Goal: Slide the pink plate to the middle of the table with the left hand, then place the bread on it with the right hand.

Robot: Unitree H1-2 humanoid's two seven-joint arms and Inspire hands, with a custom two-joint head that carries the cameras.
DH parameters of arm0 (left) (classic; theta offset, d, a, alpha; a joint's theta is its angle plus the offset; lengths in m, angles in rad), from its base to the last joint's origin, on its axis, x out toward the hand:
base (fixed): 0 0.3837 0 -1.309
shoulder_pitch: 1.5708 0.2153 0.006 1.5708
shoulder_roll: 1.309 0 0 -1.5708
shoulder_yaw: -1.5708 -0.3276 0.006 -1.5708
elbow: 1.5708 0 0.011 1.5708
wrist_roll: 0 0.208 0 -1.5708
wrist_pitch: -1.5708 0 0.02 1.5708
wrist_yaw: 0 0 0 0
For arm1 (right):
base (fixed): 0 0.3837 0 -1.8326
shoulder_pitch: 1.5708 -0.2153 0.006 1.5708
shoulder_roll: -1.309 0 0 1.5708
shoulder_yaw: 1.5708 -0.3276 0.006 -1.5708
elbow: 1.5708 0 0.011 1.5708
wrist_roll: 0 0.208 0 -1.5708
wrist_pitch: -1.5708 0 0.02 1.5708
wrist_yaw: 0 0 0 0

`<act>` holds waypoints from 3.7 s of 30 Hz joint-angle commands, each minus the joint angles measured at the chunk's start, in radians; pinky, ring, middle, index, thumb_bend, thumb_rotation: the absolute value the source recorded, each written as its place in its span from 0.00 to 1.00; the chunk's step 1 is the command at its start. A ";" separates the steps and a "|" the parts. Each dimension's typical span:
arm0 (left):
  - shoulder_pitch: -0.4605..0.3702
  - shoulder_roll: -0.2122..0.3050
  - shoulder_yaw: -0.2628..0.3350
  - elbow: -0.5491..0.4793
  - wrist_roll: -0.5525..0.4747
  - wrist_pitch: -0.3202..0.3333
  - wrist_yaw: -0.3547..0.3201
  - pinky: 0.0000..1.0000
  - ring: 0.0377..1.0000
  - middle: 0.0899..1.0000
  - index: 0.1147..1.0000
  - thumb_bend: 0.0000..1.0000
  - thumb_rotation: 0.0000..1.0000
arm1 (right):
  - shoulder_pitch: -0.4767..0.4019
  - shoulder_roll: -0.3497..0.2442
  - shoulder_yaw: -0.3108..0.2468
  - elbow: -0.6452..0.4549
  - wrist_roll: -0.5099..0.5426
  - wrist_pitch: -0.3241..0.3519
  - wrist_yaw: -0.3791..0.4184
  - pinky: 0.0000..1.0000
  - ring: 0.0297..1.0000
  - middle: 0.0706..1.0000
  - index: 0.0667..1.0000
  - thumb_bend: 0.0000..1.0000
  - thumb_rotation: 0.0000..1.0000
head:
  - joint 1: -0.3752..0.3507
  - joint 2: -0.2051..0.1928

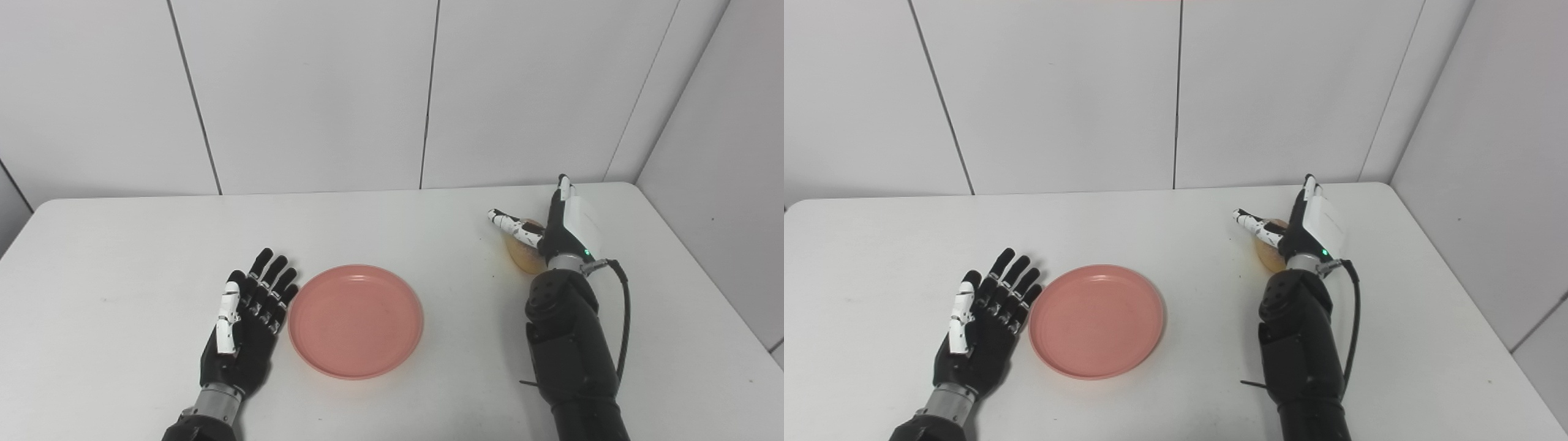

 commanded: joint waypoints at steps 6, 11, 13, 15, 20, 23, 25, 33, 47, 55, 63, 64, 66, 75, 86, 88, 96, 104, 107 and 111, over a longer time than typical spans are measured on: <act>0.033 0.005 0.014 0.043 -0.005 0.024 0.011 0.98 0.94 0.94 0.92 0.34 1.00 | -0.081 -0.037 0.003 0.054 -0.014 -0.005 -0.014 0.79 0.83 0.84 0.90 0.94 0.59 | 0.002 0.005; 0.031 0.002 0.015 0.050 -0.006 0.022 0.012 0.98 0.94 0.93 0.91 0.34 1.00 | -0.094 -0.047 0.003 0.096 -0.001 -0.005 -0.023 0.70 0.77 0.79 0.84 0.97 0.61 | 0.005 0.004; 0.031 0.000 0.015 0.049 -0.002 0.021 0.015 0.98 0.93 0.93 0.91 0.35 1.00 | -0.096 -0.050 0.004 0.109 0.018 -0.005 -0.035 0.69 0.78 0.81 0.86 0.96 0.60 | 0.006 0.002; 0.033 -0.001 0.014 0.046 0.001 0.020 0.019 0.97 0.93 0.93 0.91 0.35 1.00 | -0.098 -0.055 0.010 0.122 0.031 -0.005 -0.045 0.70 0.80 0.83 0.87 0.96 0.59 | 0.005 0.001; 0.036 -0.001 0.010 0.039 0.003 0.023 0.026 0.97 0.93 0.93 0.91 0.35 1.00 | -0.104 -0.064 0.020 0.154 0.050 -0.005 -0.058 0.74 0.81 0.83 0.87 0.95 0.59 | 0.004 0.002; 0.036 0.001 0.008 0.041 0.006 0.021 0.027 0.97 0.93 0.93 0.91 0.35 1.00 | -0.108 -0.067 0.021 0.176 0.057 -0.005 -0.062 0.71 0.79 0.81 0.86 0.95 0.58 | 0.003 0.000; 0.036 0.001 0.009 0.041 0.007 0.021 0.027 0.97 0.93 0.93 0.91 0.35 1.00 | -0.111 -0.069 0.023 0.187 0.056 -0.004 -0.063 0.72 0.80 0.82 0.86 0.96 0.59 | 0.003 0.001; 0.035 0.002 0.008 0.041 0.005 0.021 0.024 0.98 0.94 0.93 0.91 0.35 1.00 | -0.117 -0.075 0.020 0.207 0.047 -0.005 -0.062 0.74 0.80 0.82 0.84 0.95 0.58 | 0.004 0.003; 0.037 0.004 0.006 0.033 0.004 0.023 0.025 0.98 0.94 0.93 0.91 0.35 1.00 | -0.117 -0.067 -0.014 0.206 -0.027 -0.004 0.053 0.77 0.85 0.85 0.85 0.95 0.54 | 0.004 0.008; 0.036 0.004 0.009 0.035 -0.007 0.027 0.021 0.98 0.94 0.93 0.91 0.35 1.00 | -0.120 -0.058 -0.041 0.195 -0.129 -0.004 0.151 0.82 0.89 0.88 0.88 0.90 0.47 | 0.004 0.011; 0.037 0.002 0.010 0.027 -0.010 0.033 0.024 0.99 0.94 0.93 0.92 0.35 1.00 | -0.123 -0.057 -0.052 0.200 -0.198 -0.004 0.206 0.75 0.87 0.86 0.84 0.91 0.41 | 0.006 0.014; 0.037 0.002 0.010 0.027 -0.011 0.032 0.022 0.99 0.94 0.93 0.92 0.35 1.00 | -0.125 -0.055 -0.058 0.202 -0.208 -0.004 0.210 0.75 0.87 0.86 0.84 0.91 0.40 | 0.006 0.015; 0.036 0.004 0.009 0.031 -0.009 0.028 0.020 0.99 0.94 0.93 0.92 0.35 1.00 | -0.133 -0.051 -0.075 0.215 -0.224 -0.004 0.214 0.70 0.85 0.85 0.84 0.92 0.38 | 0.006 0.015; 0.036 0.003 0.008 0.036 -0.004 0.022 0.021 0.99 0.94 0.93 0.92 0.35 1.00 | -0.130 -0.046 -0.090 0.212 -0.264 -0.004 0.227 0.55 0.68 0.73 0.77 0.87 0.27 | 0.006 0.015; 0.037 0.001 0.009 0.029 -0.008 0.027 0.022 0.98 0.93 0.93 0.92 0.36 1.00 | -0.119 -0.057 -0.060 0.195 -0.247 -0.004 0.189 0.30 0.36 0.46 0.71 0.76 0.08 | 0.009 0.019; 0.037 0.001 0.009 0.028 -0.010 0.027 0.022 0.97 0.93 0.93 0.91 0.36 1.00 | -0.114 -0.060 -0.051 0.187 -0.249 -0.005 0.199 0.25 0.29 0.44 0.67 0.60 0.01 | 0.009 0.019; 0.039 -0.002 0.005 0.019 -0.006 0.028 0.024 0.98 0.94 0.94 0.92 0.36 1.00 | -0.111 -0.056 -0.041 0.162 -0.268 -0.005 0.225 0.27 0.31 0.44 0.62 0.57 0.00 | 0.012 0.018; 0.039 -0.001 0.002 0.029 -0.001 0.018 0.019 0.98 0.94 0.94 0.92 0.36 1.00 | -0.101 -0.061 -0.009 0.097 -0.243 -0.005 0.244 0.28 0.33 0.40 0.49 0.53 0.00 | 0.022 0.015; 0.039 -0.003 0.002 0.029 -0.004 0.019 0.018 0.98 0.94 0.93 0.92 0.36 1.00 | -0.102 -0.060 0.002 0.056 -0.248 -0.005 0.272 0.29 0.35 0.41 0.48 0.53 0.00 | 0.026 0.015; 0.042 -0.008 -0.001 0.019 0.000 0.023 0.026 0.97 0.93 0.93 0.91 0.35 1.00 | -0.096 -0.049 0.023 -0.028 -0.255 -0.005 0.298 0.27 0.33 0.41 0.49 0.53 0.00 | 0.039 0.014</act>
